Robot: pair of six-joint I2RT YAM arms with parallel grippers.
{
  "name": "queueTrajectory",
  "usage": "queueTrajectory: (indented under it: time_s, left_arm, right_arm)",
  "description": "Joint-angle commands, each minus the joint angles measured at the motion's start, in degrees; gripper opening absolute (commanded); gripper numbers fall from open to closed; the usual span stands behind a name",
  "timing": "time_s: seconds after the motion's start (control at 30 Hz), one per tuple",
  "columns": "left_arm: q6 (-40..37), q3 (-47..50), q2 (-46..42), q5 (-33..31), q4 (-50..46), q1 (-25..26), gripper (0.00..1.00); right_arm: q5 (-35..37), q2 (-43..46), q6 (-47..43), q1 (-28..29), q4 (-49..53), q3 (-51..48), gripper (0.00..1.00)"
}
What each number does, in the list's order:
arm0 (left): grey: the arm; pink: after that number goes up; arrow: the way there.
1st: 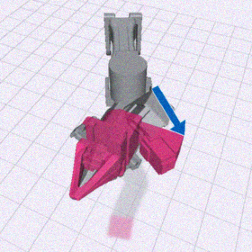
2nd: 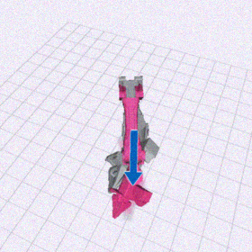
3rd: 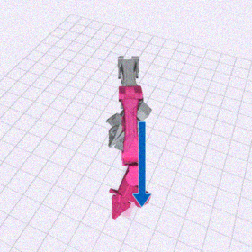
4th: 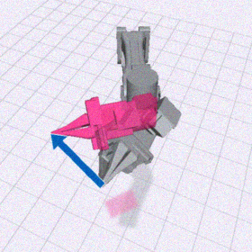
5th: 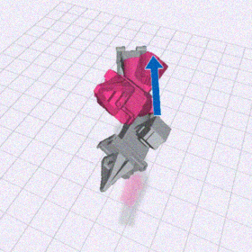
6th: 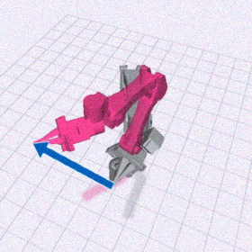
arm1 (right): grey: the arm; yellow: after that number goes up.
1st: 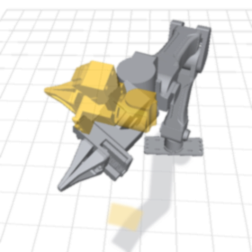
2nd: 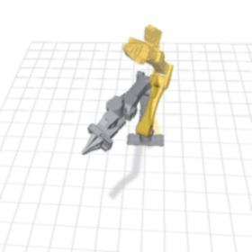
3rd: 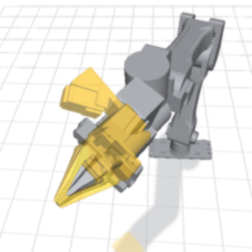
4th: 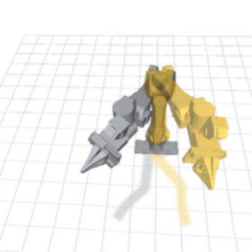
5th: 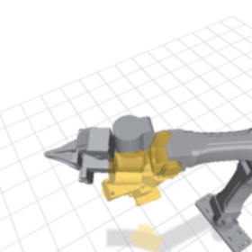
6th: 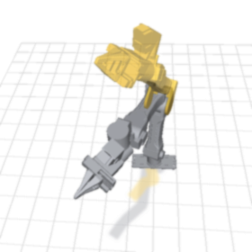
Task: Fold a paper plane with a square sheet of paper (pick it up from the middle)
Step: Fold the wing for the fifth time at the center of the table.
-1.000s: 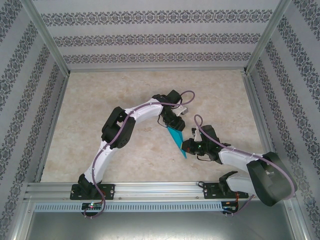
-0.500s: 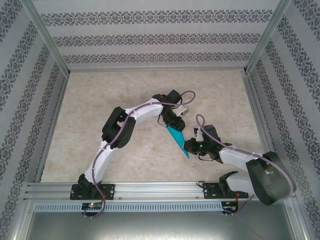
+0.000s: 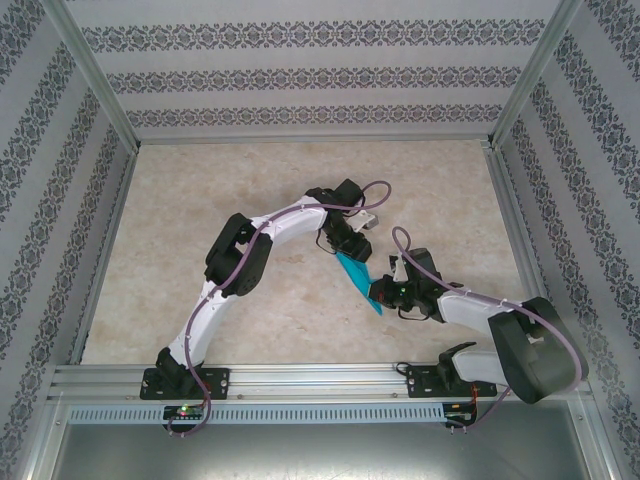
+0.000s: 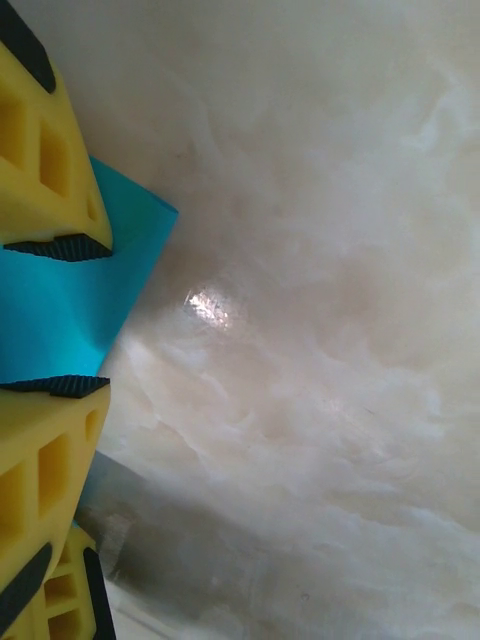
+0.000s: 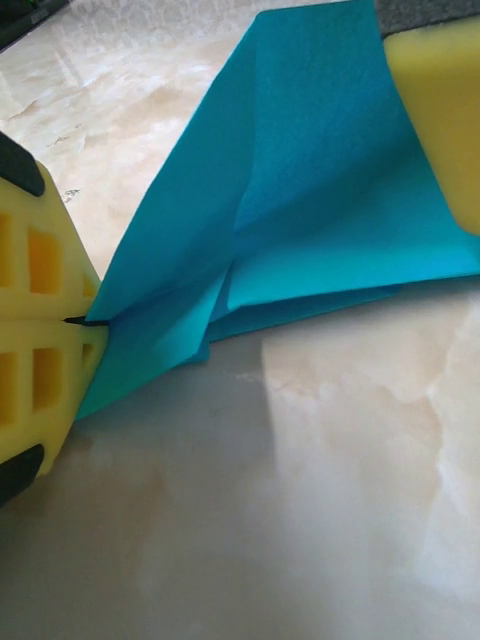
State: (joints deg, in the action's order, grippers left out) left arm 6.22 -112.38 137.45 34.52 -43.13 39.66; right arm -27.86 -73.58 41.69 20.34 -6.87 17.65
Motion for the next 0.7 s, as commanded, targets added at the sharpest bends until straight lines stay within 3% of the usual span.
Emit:
queueTrajectory:
  time_s: [0.0,0.33,0.67]
  left_arm:
    - [-0.99,-0.80,3.22,1.20,-4.58,0.51,0.41]
    - [1.02,-3.32,1.13,3.20,-3.18,0.37,0.44]
    - [2.92,-6.50,-6.50,-5.55,-2.65,-0.81,0.52]
  right_arm:
    - [3.25,-1.85,-0.39,-0.95,3.97,0.01,0.00]
    - [2.33,-3.32,0.67,-2.06,4.50,0.41,0.01]
    - [1.71,-5.28,1.55,-2.14,3.85,0.32,0.01]
